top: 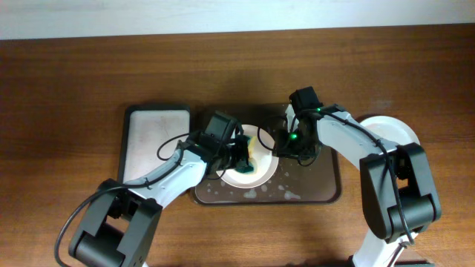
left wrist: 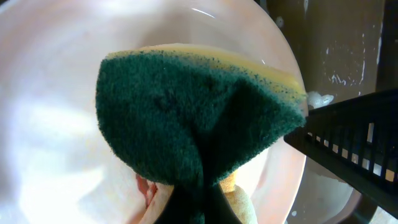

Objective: Clean dirty plates on tray and stack at the side
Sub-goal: 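Scrub the pink plate with the sponge in the left gripper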

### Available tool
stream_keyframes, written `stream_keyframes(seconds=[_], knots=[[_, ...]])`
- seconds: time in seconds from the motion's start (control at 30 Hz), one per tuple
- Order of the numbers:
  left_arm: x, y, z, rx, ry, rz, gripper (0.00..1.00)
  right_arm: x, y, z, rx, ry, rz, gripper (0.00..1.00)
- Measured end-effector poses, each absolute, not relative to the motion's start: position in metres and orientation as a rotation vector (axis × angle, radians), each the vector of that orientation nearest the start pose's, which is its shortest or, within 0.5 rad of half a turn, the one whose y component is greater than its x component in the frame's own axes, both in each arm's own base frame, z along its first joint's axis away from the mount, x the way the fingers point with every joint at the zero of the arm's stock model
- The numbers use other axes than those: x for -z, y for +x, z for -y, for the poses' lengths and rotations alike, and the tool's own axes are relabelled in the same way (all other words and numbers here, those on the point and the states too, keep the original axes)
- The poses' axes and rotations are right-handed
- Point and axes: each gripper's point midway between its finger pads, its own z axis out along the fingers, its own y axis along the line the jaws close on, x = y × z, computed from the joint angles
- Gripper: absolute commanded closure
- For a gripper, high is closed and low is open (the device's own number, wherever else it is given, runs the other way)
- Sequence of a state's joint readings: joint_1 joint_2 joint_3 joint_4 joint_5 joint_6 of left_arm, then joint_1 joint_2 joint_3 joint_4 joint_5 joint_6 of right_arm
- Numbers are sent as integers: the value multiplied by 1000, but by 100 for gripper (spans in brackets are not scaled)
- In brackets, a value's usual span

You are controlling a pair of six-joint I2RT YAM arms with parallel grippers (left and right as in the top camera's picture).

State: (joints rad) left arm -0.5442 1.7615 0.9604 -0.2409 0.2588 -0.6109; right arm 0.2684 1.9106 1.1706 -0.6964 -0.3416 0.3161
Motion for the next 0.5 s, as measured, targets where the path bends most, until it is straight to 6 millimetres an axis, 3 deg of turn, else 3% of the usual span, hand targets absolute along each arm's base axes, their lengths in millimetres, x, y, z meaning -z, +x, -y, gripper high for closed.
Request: stream_keyframes(seconds=[0.1,0.23,0.37,0.5], knots=[[-29,323,260,727,45,-2734,100,-8,333,-151,-564,39,-3061,55],[-16,321,258,674,42,-2765,100,-8,332,-151,-564,40,-3063,55],[-13,331,235,508,-25,-2772,100,-8,332,-153,-578,40,-3065,56],[-17,340,198,413,-71,-2788,100,-7,328,-151,-569,89,-3093,57]])
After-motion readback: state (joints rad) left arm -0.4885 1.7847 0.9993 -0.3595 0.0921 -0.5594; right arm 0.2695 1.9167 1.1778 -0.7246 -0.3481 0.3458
